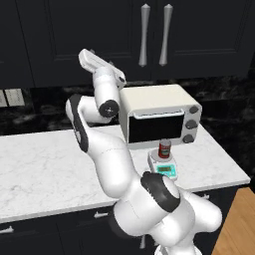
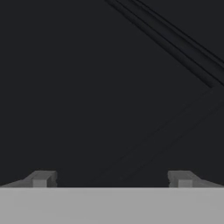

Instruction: Pick the canned food and place it on the digital scale for weighing, and close the cabinet.

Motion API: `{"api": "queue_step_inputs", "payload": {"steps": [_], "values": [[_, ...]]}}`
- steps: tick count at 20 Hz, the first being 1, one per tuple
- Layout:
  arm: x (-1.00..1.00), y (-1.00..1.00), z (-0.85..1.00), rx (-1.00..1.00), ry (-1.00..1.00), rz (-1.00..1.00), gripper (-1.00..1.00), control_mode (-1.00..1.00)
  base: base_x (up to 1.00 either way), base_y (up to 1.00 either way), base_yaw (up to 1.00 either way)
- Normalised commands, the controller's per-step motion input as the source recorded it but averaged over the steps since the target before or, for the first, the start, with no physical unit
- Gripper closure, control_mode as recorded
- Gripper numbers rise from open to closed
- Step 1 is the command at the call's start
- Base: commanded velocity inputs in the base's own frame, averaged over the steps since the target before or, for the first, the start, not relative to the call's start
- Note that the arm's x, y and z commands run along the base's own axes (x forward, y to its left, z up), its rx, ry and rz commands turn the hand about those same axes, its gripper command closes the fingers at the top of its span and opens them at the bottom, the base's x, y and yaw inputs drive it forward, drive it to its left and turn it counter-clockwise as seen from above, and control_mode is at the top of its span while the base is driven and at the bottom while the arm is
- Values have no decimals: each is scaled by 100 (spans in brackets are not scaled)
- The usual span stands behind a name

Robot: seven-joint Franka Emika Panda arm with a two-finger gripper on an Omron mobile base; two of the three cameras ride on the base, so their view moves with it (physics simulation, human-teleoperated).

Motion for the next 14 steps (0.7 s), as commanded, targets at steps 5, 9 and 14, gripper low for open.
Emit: {"api": "queue_step_inputs", "payload": {"steps": [5,9,14], "values": [[74,-42,-26,0,0,3,-100,-100,0,0,0],[98,-46,-42,0,0,4,-100,-100,0,0,0],[47,-52,-37,0,4,1,-100,-100,0,0,0]]}}
